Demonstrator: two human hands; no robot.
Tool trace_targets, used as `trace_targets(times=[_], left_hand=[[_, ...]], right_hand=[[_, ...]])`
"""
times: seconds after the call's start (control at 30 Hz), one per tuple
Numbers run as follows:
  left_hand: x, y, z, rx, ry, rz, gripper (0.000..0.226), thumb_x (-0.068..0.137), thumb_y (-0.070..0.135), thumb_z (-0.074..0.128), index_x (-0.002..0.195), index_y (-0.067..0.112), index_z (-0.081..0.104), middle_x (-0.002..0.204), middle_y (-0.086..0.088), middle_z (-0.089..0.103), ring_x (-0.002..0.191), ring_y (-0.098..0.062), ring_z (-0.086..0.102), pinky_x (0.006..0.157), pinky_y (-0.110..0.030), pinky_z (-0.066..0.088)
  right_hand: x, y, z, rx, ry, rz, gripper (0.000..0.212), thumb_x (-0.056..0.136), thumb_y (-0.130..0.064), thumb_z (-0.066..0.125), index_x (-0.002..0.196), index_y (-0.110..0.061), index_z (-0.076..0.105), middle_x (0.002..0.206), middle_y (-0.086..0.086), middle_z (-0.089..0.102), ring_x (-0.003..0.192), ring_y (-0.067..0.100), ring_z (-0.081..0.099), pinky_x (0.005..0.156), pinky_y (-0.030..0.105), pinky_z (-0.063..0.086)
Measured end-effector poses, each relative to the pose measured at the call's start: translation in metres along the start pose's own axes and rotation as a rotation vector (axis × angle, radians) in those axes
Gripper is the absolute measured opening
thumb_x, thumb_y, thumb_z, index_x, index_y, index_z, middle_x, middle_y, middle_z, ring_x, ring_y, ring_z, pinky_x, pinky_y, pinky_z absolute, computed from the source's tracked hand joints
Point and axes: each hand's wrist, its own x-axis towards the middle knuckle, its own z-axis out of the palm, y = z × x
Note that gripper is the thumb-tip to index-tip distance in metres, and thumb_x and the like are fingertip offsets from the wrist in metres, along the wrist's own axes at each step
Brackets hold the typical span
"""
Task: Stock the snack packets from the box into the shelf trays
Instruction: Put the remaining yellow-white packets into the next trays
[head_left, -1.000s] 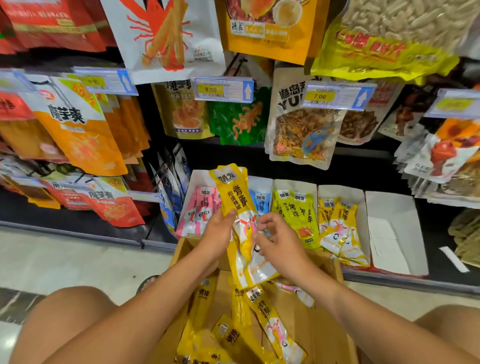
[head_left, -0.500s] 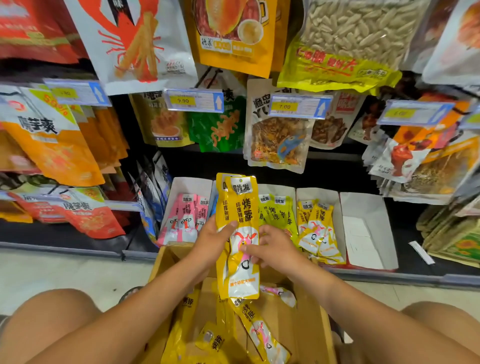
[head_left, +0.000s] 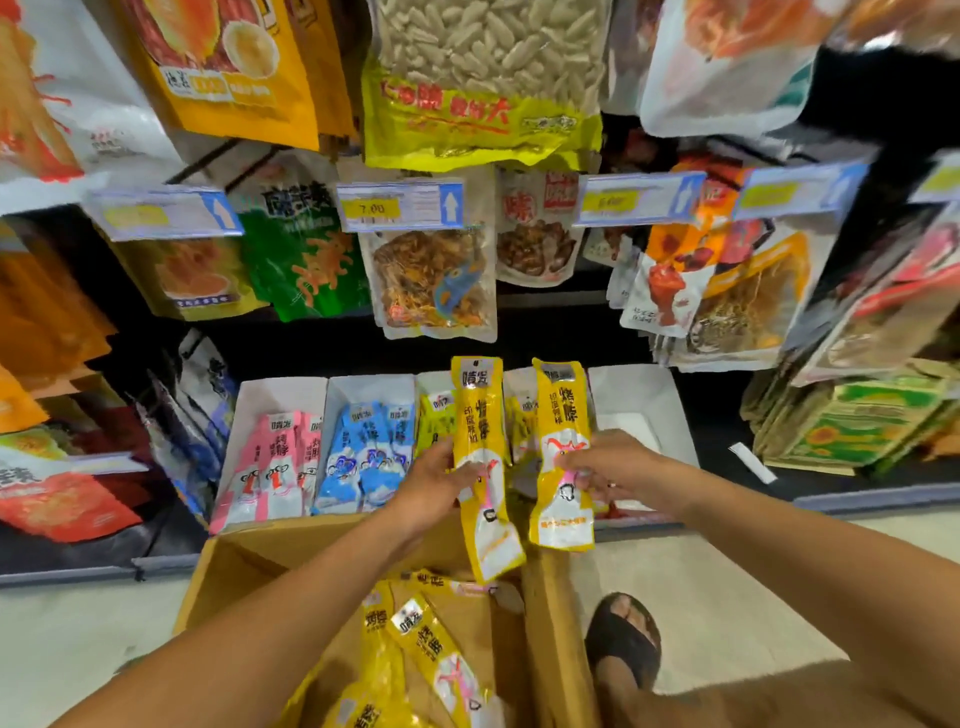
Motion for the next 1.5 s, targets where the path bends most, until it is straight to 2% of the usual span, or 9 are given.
trace_targets(times=[0.27, 0.43, 0.53, 0.67, 0.8, 0.93, 1.1, 1.27, 1.5], left_hand=[[0.060, -0.029, 0.081, -0.010, 0.068, -0.005, 0.015, 0.096, 0.008, 0.070, 0.109, 0.008, 0.076, 0.109, -0.012, 0.078, 0.102, -0.032, 0.072, 0.088, -0.046, 0.057], [0.086, -0.041, 0.105, -0.063, 0.025, 0.013, 0.017, 0.096, 0.017, 0.071, 0.111, 0.009, 0.076, 0.108, -0.012, 0.078, 0.100, -0.033, 0.074, 0.085, -0.047, 0.058], [0.090, -0.049, 0.110, -0.072, 0.015, 0.003, 0.017, 0.100, 0.010, 0.064, 0.113, 0.010, 0.075, 0.102, -0.006, 0.079, 0.087, -0.019, 0.075, 0.073, -0.033, 0.060], [0.092, -0.063, 0.111, -0.020, 0.054, 0.030, 0.022, 0.100, 0.000, 0.060, 0.082, 0.006, 0.072, 0.073, 0.000, 0.075, 0.068, -0.010, 0.069, 0.064, -0.023, 0.054], [0.097, -0.069, 0.112, -0.038, 0.075, 0.022, 0.030, 0.101, 0.000, 0.057, 0.074, 0.010, 0.063, 0.058, 0.007, 0.065, 0.055, -0.007, 0.063, 0.055, -0.019, 0.049], [0.098, -0.075, 0.110, -0.118, 0.066, 0.007, 0.014, 0.102, 0.010, 0.061, 0.107, 0.008, 0.074, 0.084, -0.007, 0.074, 0.074, -0.019, 0.071, 0.068, -0.038, 0.060], [0.100, -0.077, 0.109, -0.130, 0.043, -0.016, 0.016, 0.101, 0.013, 0.062, 0.114, 0.008, 0.072, 0.087, -0.008, 0.076, 0.076, -0.021, 0.072, 0.066, -0.036, 0.060], [0.102, -0.080, 0.110, -0.137, 0.019, -0.035, 0.020, 0.102, 0.014, 0.061, 0.119, 0.009, 0.070, 0.103, -0.018, 0.077, 0.083, -0.029, 0.073, 0.075, -0.052, 0.060], [0.106, -0.085, 0.109, -0.156, 0.008, -0.038, 0.022, 0.101, 0.011, 0.062, 0.122, 0.011, 0.069, 0.108, -0.011, 0.078, 0.091, -0.024, 0.075, 0.076, -0.041, 0.062]], right_hand=[[0.080, 0.074, -0.099, -0.050, 0.195, 0.174, 0.034, 0.079, -0.022, 0.082, 0.100, -0.002, 0.065, 0.109, 0.020, 0.072, 0.088, 0.023, 0.068, 0.070, 0.030, 0.053], [0.133, 0.077, -0.126, -0.360, 0.279, 0.136, 0.025, 0.083, -0.027, 0.075, 0.078, -0.007, 0.061, 0.071, 0.011, 0.062, 0.060, 0.020, 0.058, 0.056, 0.029, 0.046], [0.156, 0.077, -0.130, -0.487, 0.320, 0.079, 0.035, 0.091, -0.027, 0.067, 0.064, -0.013, 0.047, 0.075, 0.013, 0.058, 0.069, 0.028, 0.058, 0.062, 0.030, 0.043], [0.195, 0.106, -0.131, -0.442, 0.315, 0.116, 0.029, 0.088, -0.033, 0.071, 0.093, -0.006, 0.062, 0.089, 0.013, 0.064, 0.086, 0.030, 0.067, 0.074, 0.037, 0.054], [0.215, 0.139, -0.126, -0.468, 0.232, 0.123, 0.075, 0.086, -0.027, 0.077, 0.146, -0.001, 0.041, 0.136, 0.021, 0.056, 0.119, 0.036, 0.059, 0.099, 0.043, 0.050], [0.217, 0.160, -0.121, -0.520, 0.225, 0.108, 0.060, 0.089, -0.016, 0.073, 0.144, -0.011, 0.050, 0.143, 0.015, 0.054, 0.122, 0.031, 0.059, 0.094, 0.031, 0.047], [0.220, 0.172, -0.117, -0.582, 0.172, 0.054, 0.062, 0.092, -0.016, 0.068, 0.149, -0.022, 0.045, 0.138, 0.011, 0.059, 0.106, 0.028, 0.067, 0.076, 0.027, 0.051], [0.233, 0.174, -0.106, -0.774, 0.098, -0.119, 0.054, 0.095, -0.014, 0.056, 0.148, -0.021, 0.044, 0.151, 0.008, 0.041, 0.134, 0.031, 0.047, 0.109, 0.038, 0.042], [0.248, 0.177, -0.089, -1.035, 0.010, -0.071, 0.072, 0.089, -0.025, 0.070, 0.153, -0.026, 0.037, 0.163, 0.008, 0.022, 0.143, 0.035, 0.034, 0.117, 0.042, 0.034]])
